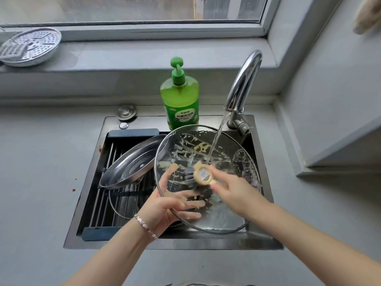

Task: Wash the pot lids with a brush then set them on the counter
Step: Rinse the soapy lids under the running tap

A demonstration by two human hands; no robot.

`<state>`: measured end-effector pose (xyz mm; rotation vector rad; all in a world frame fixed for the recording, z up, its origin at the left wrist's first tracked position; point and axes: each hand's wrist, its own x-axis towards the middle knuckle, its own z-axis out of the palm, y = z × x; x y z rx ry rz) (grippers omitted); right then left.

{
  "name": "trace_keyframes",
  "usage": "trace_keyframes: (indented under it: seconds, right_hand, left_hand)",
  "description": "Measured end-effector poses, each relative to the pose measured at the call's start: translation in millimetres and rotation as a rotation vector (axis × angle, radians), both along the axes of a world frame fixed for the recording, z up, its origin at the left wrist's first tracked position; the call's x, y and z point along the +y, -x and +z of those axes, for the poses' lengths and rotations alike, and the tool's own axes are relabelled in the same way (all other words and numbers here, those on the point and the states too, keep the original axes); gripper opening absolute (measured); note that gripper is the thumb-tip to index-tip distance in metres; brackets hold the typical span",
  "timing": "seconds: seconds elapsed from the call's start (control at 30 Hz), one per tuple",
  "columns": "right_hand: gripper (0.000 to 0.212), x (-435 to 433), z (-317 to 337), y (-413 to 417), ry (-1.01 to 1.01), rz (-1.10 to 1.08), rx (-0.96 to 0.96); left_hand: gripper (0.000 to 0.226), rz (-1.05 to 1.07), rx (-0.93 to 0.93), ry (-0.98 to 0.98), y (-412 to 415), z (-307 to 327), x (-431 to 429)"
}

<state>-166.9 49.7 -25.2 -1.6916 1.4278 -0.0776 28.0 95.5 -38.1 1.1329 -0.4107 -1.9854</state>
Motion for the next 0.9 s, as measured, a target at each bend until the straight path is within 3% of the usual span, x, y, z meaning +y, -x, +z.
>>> trace_keyframes:
  seconds: [0.07,0.23,0.3,0.5,0.6,0.8,0.9]
  right_hand:
    - [0.049,-2,-5,1,-0.011,0.01,-0.043]
    - [0.05,-59,-19,35,0.057,-0.324,0.059]
    - [0.051,-71,-20,22,0.093,-0.304,0.064]
    - [0.05,-31,0,-48,0.088,-0.091,-0.225]
    - [0.049,-6,10,-48,0.077,0.06,-0.211]
    - [0.047,-64,-6,-23,0.145,-0.275,-0.104]
    - [0.047,-36,0,-34,0.118,-0.077,-0.239]
  left_hand:
    - [0.098,0.003,0.003,-0.002,-3,1,0]
    - [0.096,-0.056,-0.015,0.005,-9,5,4]
    - [0.095,-0.1,-0.044,0.009,-5,6,3]
    - [0.085,-0.108,-0.038,0.034,3,4,-6]
    - [0.077,-0.096,-0.07,0.053,-5,1,-8]
    - [0.093,-0.116,-0.06,0.037,-3,6,-5]
    - [0.093,-0.114,-0.072,0.068,-3,5,-10]
